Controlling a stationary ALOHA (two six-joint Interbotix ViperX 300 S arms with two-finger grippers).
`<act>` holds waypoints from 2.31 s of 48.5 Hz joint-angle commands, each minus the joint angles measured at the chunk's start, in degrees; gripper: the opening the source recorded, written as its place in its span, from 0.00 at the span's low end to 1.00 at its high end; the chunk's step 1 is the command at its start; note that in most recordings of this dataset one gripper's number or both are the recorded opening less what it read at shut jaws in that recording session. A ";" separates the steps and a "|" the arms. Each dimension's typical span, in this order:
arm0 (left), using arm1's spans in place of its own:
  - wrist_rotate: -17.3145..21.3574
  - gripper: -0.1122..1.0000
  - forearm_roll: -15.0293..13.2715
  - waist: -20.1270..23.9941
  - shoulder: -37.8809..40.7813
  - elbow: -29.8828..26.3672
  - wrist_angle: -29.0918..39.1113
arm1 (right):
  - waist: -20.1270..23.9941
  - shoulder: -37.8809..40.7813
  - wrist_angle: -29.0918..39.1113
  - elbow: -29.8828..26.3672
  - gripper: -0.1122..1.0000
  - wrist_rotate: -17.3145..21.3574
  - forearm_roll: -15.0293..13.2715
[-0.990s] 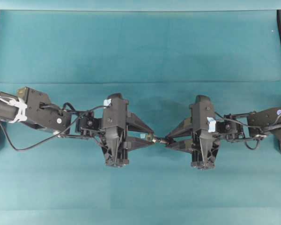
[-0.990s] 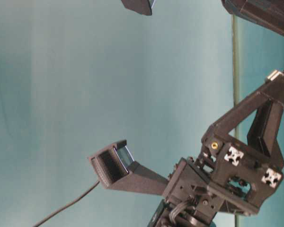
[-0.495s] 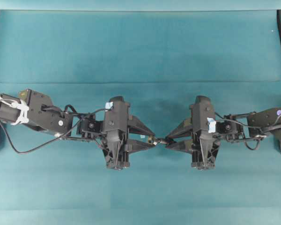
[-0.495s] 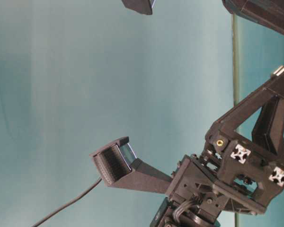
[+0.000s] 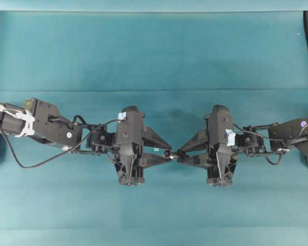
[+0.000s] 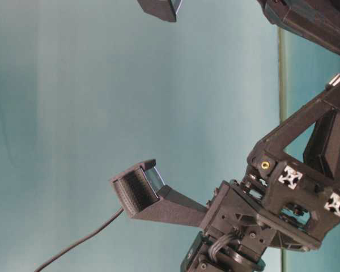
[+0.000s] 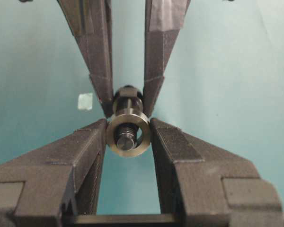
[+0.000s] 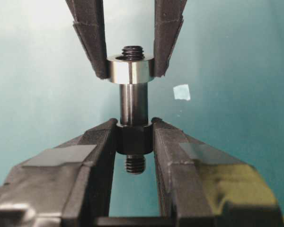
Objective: Insert the washer onto the shaft with both hands.
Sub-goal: 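Push washer down the shaft onto the hex collar with left gripper, then open left gripper and withdraw it leftward from the shaft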
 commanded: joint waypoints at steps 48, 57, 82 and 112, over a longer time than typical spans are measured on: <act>-0.09 0.42 0.09 -1.58 3.08 -3.87 1.23 | -0.18 0.09 -1.41 -2.11 0.10 0.44 -0.09; -0.09 0.42 0.09 -1.58 3.16 -4.13 1.23 | -0.09 0.09 -1.41 -2.11 0.10 0.44 -0.09; -2.99 0.42 0.09 -1.49 3.08 -3.96 4.75 | -0.09 0.09 -0.88 -2.02 0.10 0.44 -0.09; -3.16 0.73 0.09 -1.05 0.62 -3.60 4.75 | -0.18 0.09 0.97 -2.02 0.10 0.09 -0.09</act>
